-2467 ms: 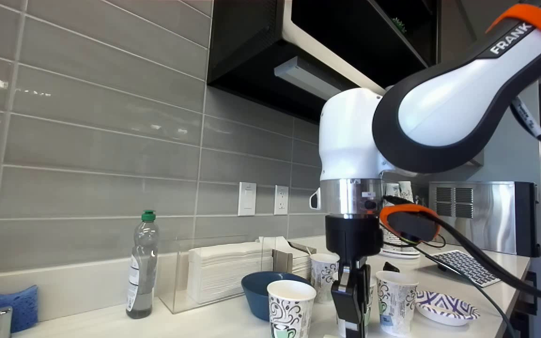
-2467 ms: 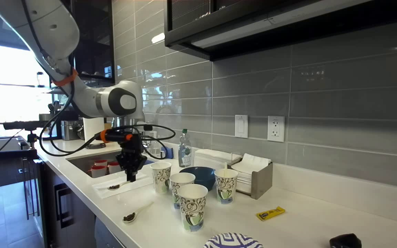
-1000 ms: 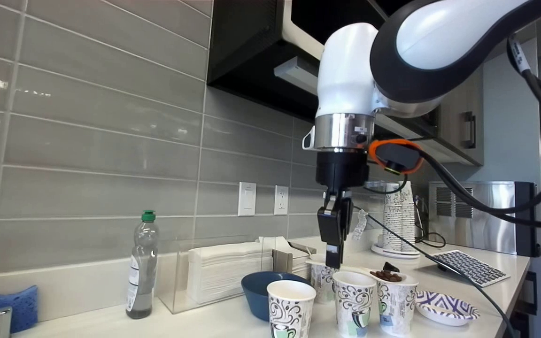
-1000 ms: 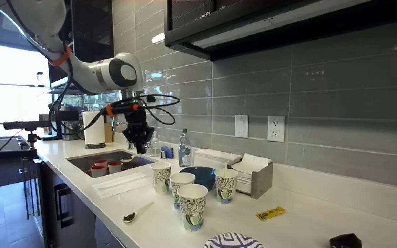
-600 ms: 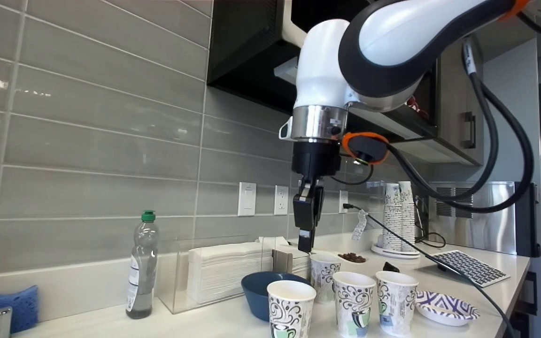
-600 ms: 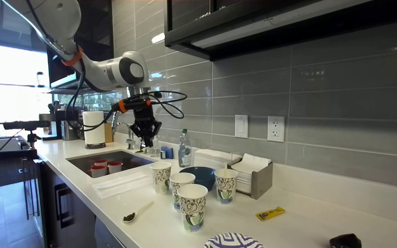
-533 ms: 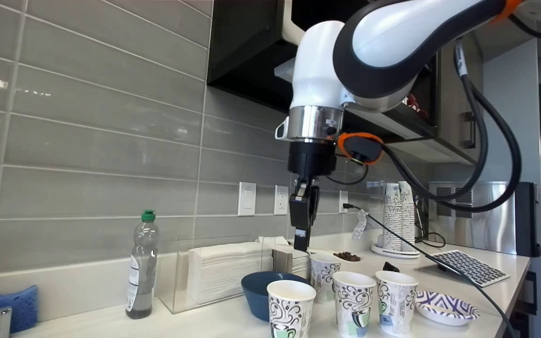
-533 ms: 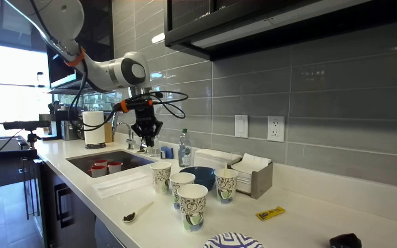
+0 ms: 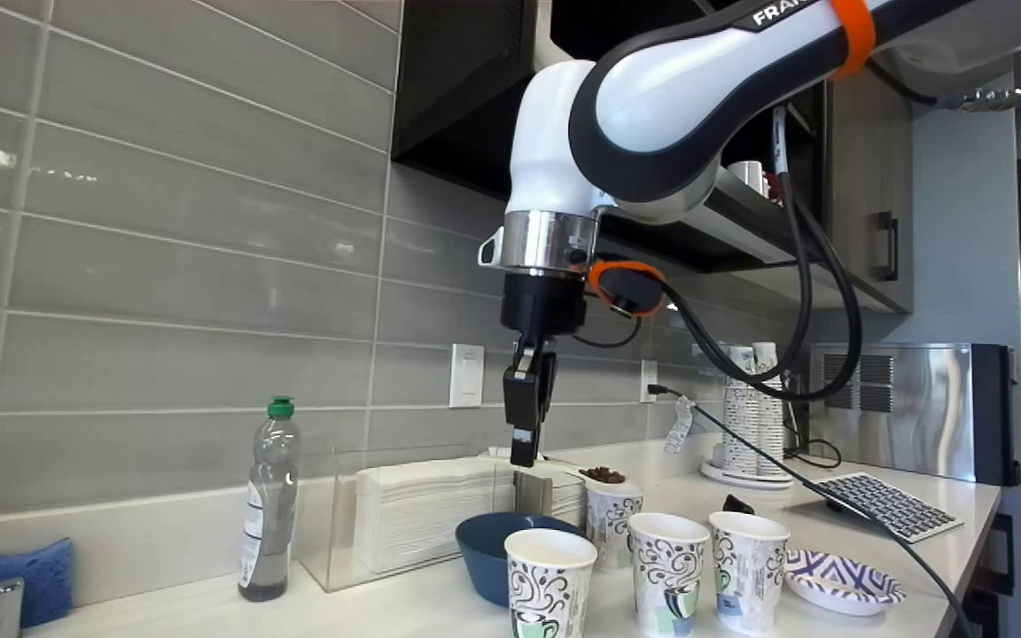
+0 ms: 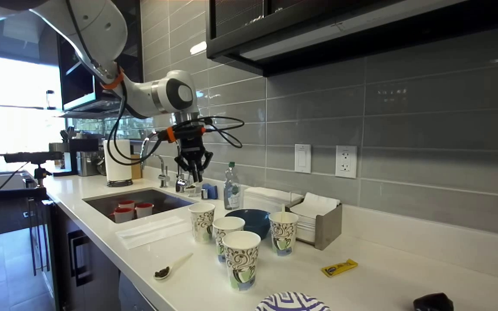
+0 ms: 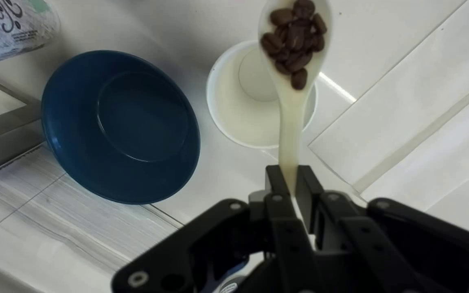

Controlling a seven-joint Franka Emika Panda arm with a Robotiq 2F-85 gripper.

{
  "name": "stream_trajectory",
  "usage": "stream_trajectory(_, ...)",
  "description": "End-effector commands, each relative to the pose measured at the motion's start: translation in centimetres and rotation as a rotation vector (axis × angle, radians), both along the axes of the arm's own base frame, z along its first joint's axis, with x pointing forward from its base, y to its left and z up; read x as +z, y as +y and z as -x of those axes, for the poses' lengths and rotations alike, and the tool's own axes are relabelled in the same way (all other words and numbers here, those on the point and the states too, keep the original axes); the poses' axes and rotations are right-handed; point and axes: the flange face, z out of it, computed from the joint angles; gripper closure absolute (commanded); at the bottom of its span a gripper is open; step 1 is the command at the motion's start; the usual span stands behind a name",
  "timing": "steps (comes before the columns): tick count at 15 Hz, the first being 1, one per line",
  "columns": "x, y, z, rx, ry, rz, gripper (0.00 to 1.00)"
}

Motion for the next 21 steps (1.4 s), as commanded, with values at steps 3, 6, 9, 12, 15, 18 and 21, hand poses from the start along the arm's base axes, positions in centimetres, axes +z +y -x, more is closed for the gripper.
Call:
stream_trajectory(3,0.1,-0.1,0.0,-0.015,-0.019,-0.028,0.97)
stream_trajectory(6,-0.2,0.1,-0.7,-0.04,-0.076,-0.067,0.97)
stream_trajectory(9,-0.5,0.2,-1.2,-0.045,-0.131,-0.092,0.97)
stream_trajectory(12,-1.4,-0.3,-1.4,-0.057,-0.162,-0.105,0.97)
stream_trajectory(15,-2.2,-0.9,-1.4,-0.064,-0.207,-0.126,0.97)
stream_trajectory(18,-2.7,-1.4,-1.2,-0.074,-0.252,-0.145,0.97)
stream_trajectory(21,-3.4,-1.6,-1.0,-0.088,-0.305,-0.18,0.97)
